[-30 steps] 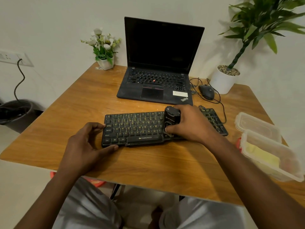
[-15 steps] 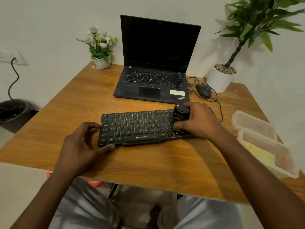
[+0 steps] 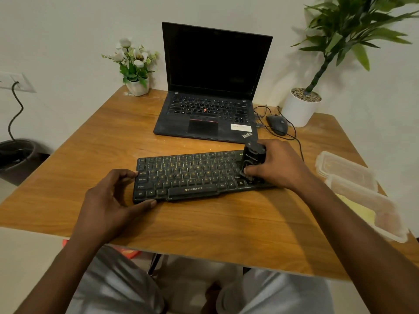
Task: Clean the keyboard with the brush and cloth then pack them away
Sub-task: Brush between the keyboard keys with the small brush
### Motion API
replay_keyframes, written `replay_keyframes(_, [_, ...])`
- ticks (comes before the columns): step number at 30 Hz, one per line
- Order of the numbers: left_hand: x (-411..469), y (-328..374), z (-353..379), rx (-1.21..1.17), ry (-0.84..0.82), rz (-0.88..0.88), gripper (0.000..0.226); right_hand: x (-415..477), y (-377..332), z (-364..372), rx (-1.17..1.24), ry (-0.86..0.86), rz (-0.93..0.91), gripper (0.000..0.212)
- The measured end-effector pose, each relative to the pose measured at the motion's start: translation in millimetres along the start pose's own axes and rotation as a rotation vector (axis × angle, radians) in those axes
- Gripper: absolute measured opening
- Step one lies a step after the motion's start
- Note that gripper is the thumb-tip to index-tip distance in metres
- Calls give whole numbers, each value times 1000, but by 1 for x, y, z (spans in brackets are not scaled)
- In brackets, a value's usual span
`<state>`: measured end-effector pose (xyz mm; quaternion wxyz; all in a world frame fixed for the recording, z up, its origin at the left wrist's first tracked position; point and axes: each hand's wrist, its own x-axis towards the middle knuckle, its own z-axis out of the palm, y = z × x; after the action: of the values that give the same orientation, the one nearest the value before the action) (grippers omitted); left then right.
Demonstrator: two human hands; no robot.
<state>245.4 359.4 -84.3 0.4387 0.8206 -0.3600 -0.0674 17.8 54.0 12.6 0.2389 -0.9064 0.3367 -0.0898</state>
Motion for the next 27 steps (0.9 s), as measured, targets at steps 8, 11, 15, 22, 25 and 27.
replay_keyframes(8, [-4,2,1,73,-1,25,81,0,-14,16,69,-74,-68,44])
replay_keyframes(11, [-4,2,0,96,-24,34,83,-1,-5,7,51,-77,-49,42])
replay_keyframes(15, [-3,5,-2,77,-41,48,81,-1,8,-5,45,-32,4,43])
replay_keyframes(22, [3,37,22,123,-58,183,74,6,4,0,85,21,19,52])
replay_keyframes(25, [8,57,44,143,-102,259,71,5,-4,6,84,6,5,55])
replay_keyframes(27, [12,68,58,181,-124,276,73,2,-6,9,83,-21,-17,51])
